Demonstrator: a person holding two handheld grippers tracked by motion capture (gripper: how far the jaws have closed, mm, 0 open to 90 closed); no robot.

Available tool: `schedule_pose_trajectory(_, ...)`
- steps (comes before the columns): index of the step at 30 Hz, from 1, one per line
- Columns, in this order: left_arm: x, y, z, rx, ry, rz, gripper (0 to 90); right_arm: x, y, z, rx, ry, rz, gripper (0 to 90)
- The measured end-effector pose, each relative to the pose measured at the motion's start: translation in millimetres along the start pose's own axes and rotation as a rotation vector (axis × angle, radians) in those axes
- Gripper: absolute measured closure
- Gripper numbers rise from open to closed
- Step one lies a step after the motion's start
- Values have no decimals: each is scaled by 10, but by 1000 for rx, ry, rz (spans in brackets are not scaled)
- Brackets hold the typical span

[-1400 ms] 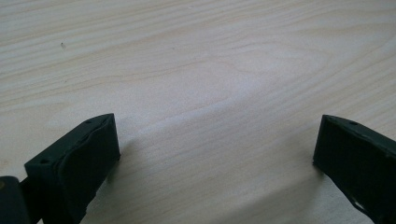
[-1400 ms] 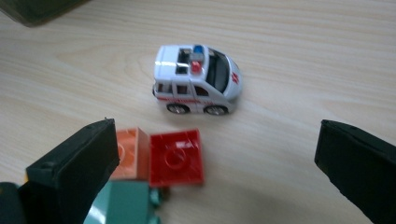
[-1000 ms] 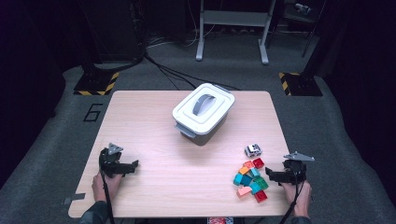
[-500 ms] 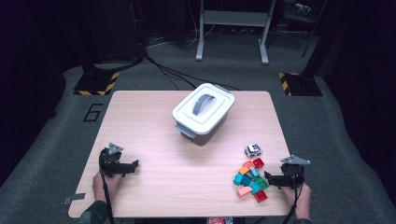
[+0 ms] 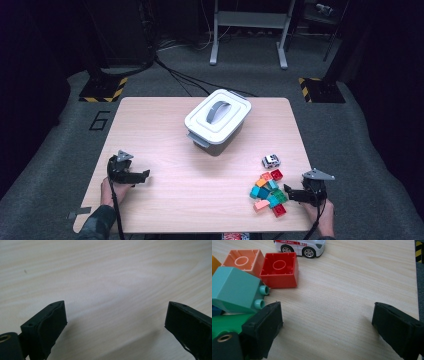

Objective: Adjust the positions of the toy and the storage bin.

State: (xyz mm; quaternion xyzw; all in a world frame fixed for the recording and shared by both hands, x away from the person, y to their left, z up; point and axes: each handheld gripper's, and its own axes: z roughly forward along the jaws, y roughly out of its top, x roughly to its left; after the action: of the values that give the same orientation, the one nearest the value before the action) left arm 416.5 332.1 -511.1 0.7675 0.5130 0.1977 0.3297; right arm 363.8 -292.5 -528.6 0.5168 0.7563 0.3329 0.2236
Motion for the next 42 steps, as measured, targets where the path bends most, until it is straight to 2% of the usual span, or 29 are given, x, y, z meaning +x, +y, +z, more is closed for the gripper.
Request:
schedule_pose_trajectory(2,-22,59,-16,0,-3,-5,50,2,0,0,1,-1,1,89)
schedule_pose_trajectory(4,-77,208,-50,3,-22,2,56,4,1,1,1,-3,-1,88)
schedule_pose_trajectory(6,-174,404,-67,-16,-40,11,60,3,2,1,4,-3,-1,85)
schedule_pose_trajectory(7,-174,404,-67,-16,-40,11,60,3,2,1,4,-3,-1,85)
schedule_pose_trajectory(8,-215,503,-84,-9,-52,31,60,3,2,1,4,-3,-1,83)
schedule_pose_trajectory(10,-296,633,-93,-37,-61,33,61,-3,3,3,4,-3,0,77)
schedule_pose_trajectory(11,-335,710,-97,-52,-69,45,67,-4,2,5,2,-4,-1,77)
schedule_pose_trajectory(12,-420,855,-106,-77,-75,66,70,-1,1,3,6,-4,3,76)
schedule_pose_trajectory(13,-420,855,-106,-77,-75,66,78,-1,1,3,6,-4,3,76)
schedule_pose_trajectory(14,-455,924,-111,-78,-76,87,78,-1,1,3,5,-5,3,76)
schedule_pose_trajectory(16,-531,1052,-97,-90,-86,93,79,-6,2,5,4,-4,-2,74)
schedule_pose_trajectory(24,-813,1485,19,-104,-131,126,58,-2,2,3,8,-2,6,73)
schedule_pose_trajectory(26,-843,1528,29,-104,-129,132,55,-3,2,3,8,-2,6,72)
schedule_pose_trajectory(27,-877,1583,46,-108,-142,134,53,-3,2,3,8,-2,6,73)
schedule_pose_trajectory(28,-901,1616,54,-109,-142,136,49,-2,2,3,8,-2,6,72)
schedule_pose_trajectory(29,-929,1662,59,-106,-137,158,49,-1,1,3,7,-3,6,72)
schedule_pose_trajectory(30,-966,1706,78,-115,-142,154,49,-10,3,7,3,-3,-6,71)
schedule_pose_trajectory(32,-1035,1797,108,-116,-143,168,49,-2,2,3,8,-3,5,72)
schedule_pose_trajectory(35,-1127,1930,179,-120,-160,177,57,-4,2,4,7,-3,1,72)
schedule_pose_trajectory(36,-1182,2029,245,-113,-169,182,59,-9,2,7,3,-3,-5,71)
schedule_pose_trajectory(37,-1182,2029,245,-113,-169,182,57,-9,2,7,3,-3,-5,71)
schedule_pose_trajectory(40,-1280,2174,342,-116,-173,174,63,-7,1,5,2,-3,-5,73)
schedule_pose_trajectory(42,-1357,2245,399,-114,-176,188,93,-7,1,5,2,-3,-5,73)
